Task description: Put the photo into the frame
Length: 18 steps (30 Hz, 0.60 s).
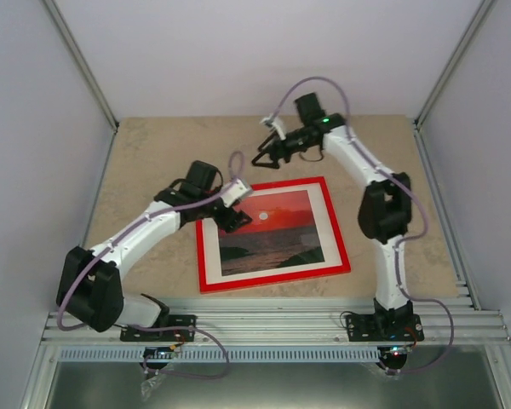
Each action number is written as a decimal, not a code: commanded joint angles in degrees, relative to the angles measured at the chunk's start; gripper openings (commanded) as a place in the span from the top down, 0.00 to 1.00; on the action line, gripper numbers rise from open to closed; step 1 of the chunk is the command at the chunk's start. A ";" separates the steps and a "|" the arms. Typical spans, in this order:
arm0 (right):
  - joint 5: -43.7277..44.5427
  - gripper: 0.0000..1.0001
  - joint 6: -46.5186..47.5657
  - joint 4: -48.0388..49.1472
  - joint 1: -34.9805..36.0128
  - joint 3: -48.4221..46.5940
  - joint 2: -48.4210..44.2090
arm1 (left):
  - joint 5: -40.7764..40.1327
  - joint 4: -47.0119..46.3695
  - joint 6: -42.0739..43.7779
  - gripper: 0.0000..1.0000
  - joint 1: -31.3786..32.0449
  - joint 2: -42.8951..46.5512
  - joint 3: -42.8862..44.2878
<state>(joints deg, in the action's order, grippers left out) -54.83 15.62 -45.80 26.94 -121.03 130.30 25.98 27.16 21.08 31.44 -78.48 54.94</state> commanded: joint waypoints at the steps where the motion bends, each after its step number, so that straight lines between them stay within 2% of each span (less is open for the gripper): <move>1: 1.65 0.11 5.52 -5.98 -7.71 8.54 -9.07 | 1.22 3.71 -1.49 0.23 -9.39 0.78 0.88; 5: 6.74 0.11 7.07 -5.30 -14.33 20.76 -17.46 | -3.84 7.75 -2.36 0.22 -17.27 0.92 1.09; 10: 10.95 0.11 7.86 -6.06 -21.51 34.92 -22.47 | -7.40 12.28 -0.64 0.25 -29.89 -1.15 -2.59; 13: 14.94 0.13 7.92 -3.43 -23.32 43.62 -24.42 | -5.02 14.90 -0.54 0.31 -32.74 -4.69 -2.67; 18: 19.67 0.18 7.91 1.05 -23.86 52.53 -24.27 | -3.73 12.79 -3.54 0.37 -32.85 -8.14 -1.28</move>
<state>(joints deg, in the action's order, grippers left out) -40.07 22.74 -48.53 3.14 -72.73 108.03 20.34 39.31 19.33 -1.37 -84.73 52.95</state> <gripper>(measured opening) 0.823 0.648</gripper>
